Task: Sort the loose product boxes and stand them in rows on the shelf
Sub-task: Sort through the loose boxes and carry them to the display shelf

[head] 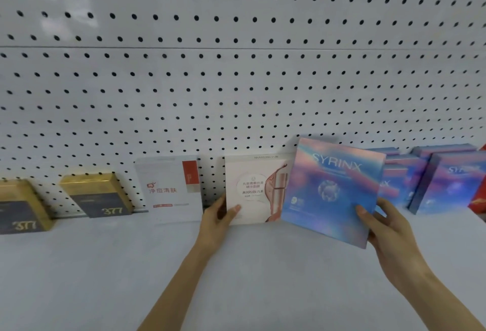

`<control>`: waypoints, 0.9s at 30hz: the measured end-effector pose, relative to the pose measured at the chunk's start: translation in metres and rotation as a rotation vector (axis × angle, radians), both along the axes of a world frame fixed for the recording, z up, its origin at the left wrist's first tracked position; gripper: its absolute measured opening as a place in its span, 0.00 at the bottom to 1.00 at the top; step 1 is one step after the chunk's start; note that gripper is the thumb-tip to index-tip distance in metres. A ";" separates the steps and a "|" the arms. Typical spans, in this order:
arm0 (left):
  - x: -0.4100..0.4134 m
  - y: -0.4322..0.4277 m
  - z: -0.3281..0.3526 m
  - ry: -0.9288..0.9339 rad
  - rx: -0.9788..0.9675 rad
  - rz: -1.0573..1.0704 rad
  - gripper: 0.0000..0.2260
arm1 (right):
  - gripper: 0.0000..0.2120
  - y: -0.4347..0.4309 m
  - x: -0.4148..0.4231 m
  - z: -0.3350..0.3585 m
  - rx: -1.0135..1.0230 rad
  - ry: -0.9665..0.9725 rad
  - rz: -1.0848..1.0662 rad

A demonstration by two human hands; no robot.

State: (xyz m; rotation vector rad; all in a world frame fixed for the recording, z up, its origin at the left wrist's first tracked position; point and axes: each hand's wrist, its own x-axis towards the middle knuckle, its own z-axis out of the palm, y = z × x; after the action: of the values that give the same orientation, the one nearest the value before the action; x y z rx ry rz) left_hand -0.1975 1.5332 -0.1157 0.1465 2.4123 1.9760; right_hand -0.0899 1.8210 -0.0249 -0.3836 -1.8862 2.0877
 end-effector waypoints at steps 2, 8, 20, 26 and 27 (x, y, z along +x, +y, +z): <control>0.001 0.001 0.000 -0.015 -0.037 -0.003 0.15 | 0.32 0.000 0.004 0.001 -0.008 0.023 0.018; 0.019 0.015 -0.005 -0.012 -0.191 0.142 0.24 | 0.08 0.020 0.025 -0.005 -0.069 0.099 -0.092; 0.107 0.142 0.035 0.284 -0.164 0.032 0.07 | 0.11 0.132 0.090 -0.049 -0.176 0.054 -0.277; 0.116 0.248 0.056 0.280 -0.179 -0.262 0.14 | 0.15 0.231 0.087 -0.041 -0.216 0.091 -0.257; 0.114 0.269 0.058 0.253 -0.170 -0.278 0.12 | 0.16 0.248 0.082 -0.039 -0.225 0.095 -0.243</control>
State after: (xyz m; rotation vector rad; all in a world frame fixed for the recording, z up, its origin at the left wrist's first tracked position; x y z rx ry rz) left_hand -0.0834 1.8018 -0.0581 0.7250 2.5207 1.7145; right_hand -0.0078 2.0687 -0.0643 -0.5262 -1.4750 2.1144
